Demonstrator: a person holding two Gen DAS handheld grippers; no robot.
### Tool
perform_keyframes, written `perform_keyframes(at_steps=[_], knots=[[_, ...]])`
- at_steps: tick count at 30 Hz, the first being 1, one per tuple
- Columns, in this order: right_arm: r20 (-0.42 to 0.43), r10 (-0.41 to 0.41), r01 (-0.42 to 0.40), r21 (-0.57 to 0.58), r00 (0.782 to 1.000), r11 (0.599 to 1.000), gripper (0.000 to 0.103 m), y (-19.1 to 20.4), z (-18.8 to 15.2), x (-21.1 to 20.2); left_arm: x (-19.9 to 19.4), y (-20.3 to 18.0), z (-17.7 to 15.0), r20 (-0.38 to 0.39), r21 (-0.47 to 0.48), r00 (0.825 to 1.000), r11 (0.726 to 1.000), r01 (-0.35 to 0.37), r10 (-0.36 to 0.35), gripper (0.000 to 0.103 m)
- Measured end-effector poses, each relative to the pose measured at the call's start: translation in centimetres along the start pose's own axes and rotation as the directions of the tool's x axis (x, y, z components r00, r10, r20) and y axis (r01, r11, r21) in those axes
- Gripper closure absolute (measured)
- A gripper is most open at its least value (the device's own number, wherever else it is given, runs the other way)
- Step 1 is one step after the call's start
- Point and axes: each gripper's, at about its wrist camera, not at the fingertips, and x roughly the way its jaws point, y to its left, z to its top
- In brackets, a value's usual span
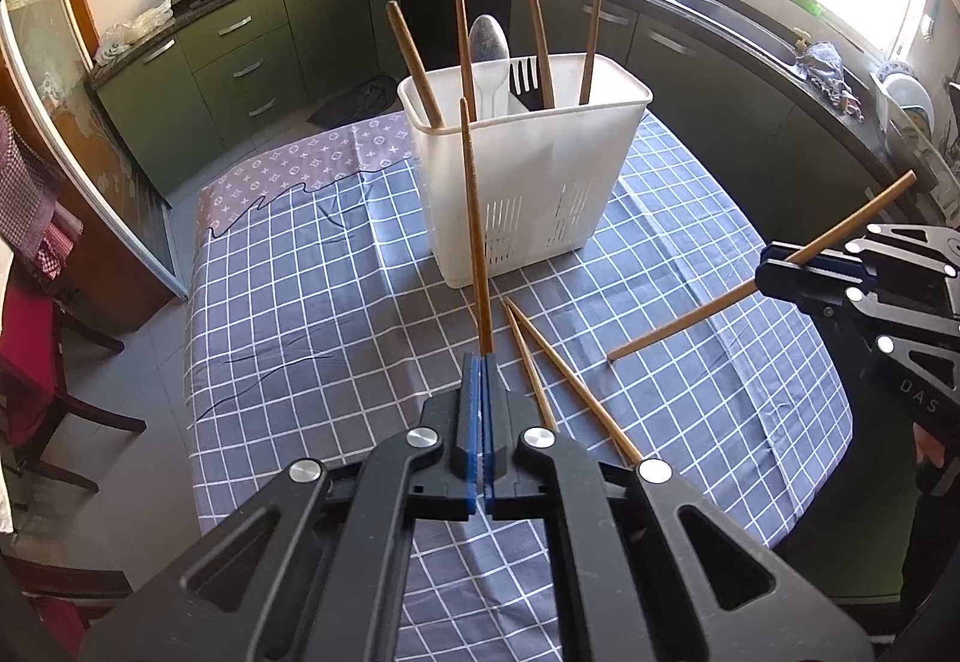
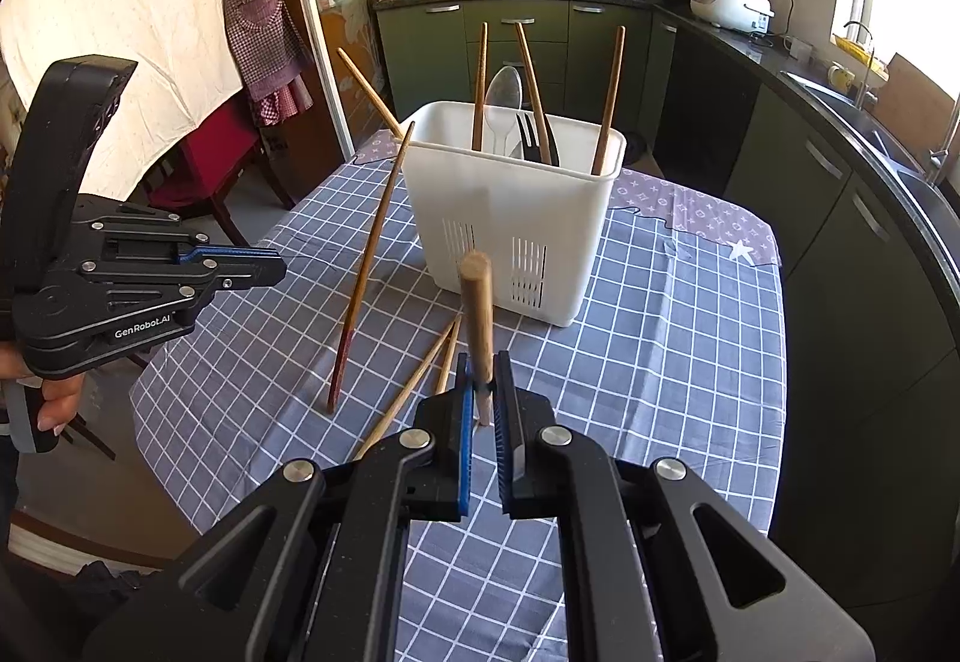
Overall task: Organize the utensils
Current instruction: 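Carry both chopsticks over the white caddy and open both grippers to drop them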
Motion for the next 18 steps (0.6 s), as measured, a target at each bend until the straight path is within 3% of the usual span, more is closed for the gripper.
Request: perform_keyframes(at_steps=[4,8,12,18], knots=[[-0.001,0.003,-0.003,-0.001,1.0,1.0,0.096,0.0,0.0,0.0,1.0,0.2,0.4,-0.012,-0.024,1.0,0.999,0.022,-0.022,0.1],[-0.003,0.005,-0.005,0.001,1.0,1.0,0.096,-0.1,0.1,0.1,1.4,-0.2,0.9,0.0,-0.013,1.0,1.0,0.022,-0.022,0.081],[-0.003,0.008,-0.008,0.002,1.0,1.0,0.096,-0.1,0.0,0.1,1.7,-0.7,1.7,0.012,0.0,1.0,1.0,-0.007,0.007,0.08],[-0.003,0.011,-0.011,0.004,1.0,1.0,0.096,-0.1,0.0,0.1,3.6,-0.6,2.8,-0.031,-0.015,0.999,1.0,-0.015,0.015,0.08]])
